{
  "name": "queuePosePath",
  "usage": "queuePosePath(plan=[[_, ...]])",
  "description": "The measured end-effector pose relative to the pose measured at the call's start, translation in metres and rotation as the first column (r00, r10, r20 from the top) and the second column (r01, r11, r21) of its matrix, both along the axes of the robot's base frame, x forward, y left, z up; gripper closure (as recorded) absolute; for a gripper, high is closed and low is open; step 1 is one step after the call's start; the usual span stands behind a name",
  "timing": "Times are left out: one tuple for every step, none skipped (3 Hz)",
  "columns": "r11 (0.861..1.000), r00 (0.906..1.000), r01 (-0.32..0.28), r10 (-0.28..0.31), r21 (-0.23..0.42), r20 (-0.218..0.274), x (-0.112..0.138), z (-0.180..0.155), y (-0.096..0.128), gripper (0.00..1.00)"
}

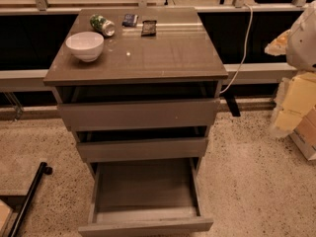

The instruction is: Close bottom drawer

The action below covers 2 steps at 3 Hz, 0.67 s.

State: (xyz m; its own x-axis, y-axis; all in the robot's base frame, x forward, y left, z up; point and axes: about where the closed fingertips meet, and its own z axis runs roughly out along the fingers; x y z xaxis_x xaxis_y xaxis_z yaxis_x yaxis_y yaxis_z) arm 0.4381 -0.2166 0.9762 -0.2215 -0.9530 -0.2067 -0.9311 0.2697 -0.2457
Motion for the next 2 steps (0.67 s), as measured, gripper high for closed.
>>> queuePosePath(plan=[[1.0, 1.0, 0.0, 0.0, 0.0, 0.001, 0.0, 0.0002, 0.0, 0.0], [1.0, 0.9999, 0.001, -0.001, 0.0, 0.011, 0.0002, 0.0027, 0.0007, 0.19]])
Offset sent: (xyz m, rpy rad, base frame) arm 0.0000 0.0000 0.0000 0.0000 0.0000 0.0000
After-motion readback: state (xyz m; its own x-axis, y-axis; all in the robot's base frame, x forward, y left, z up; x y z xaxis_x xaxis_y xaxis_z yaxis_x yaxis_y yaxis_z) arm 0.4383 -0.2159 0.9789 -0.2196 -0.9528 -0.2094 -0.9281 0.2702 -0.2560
